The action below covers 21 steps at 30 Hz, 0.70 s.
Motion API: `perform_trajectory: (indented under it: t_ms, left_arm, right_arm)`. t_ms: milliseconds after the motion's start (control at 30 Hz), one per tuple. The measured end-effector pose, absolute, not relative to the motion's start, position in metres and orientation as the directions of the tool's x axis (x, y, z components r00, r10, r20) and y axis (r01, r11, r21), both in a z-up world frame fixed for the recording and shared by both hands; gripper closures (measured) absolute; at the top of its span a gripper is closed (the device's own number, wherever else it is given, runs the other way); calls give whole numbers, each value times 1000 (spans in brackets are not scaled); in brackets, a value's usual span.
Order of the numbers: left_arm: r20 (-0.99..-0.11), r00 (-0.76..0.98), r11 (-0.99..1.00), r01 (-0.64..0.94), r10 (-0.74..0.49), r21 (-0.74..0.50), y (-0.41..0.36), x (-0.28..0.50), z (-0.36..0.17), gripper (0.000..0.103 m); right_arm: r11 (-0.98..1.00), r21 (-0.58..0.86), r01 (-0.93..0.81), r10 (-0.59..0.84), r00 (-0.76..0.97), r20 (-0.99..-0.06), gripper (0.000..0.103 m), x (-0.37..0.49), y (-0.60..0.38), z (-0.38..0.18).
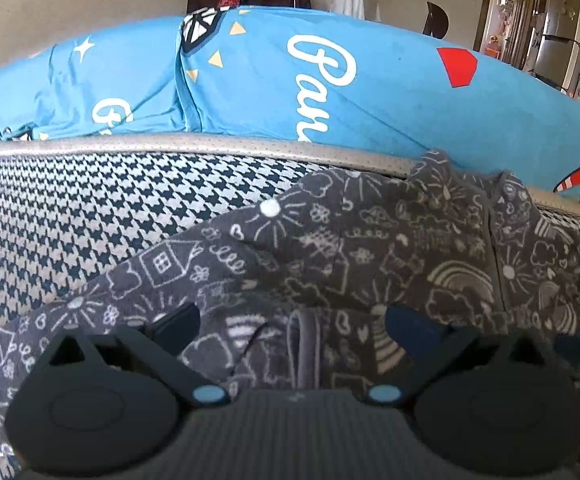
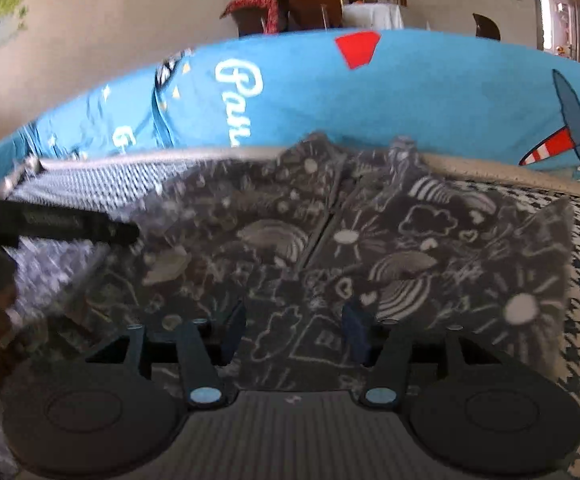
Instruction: Fold clothes
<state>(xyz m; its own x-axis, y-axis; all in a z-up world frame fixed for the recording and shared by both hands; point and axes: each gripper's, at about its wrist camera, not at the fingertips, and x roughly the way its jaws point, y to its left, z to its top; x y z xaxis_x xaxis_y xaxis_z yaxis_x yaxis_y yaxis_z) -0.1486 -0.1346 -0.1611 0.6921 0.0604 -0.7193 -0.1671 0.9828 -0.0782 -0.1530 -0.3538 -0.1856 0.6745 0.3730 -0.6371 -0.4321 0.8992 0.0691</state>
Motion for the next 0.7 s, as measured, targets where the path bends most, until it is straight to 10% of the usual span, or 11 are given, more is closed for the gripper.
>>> perform_trajectory:
  t_ms: [300, 433, 700]
  left_arm:
    - [-750, 661, 984, -153, 36, -87, -134, -144, -170, 0]
    - [-753, 656, 988, -142, 47, -62, -138, -145, -172, 1]
    - [-713, 690, 989, -140, 127, 41, -147, -152, -171, 47]
  right_arm:
    - [888, -14, -459, 354, 704, -616, 93, -155, -341, -190]
    - [897, -20, -442, 341, 720, -604, 97, -155, -337, -186]
    - [906, 3, -423, 360, 767, -531, 98, -150, -333, -165]
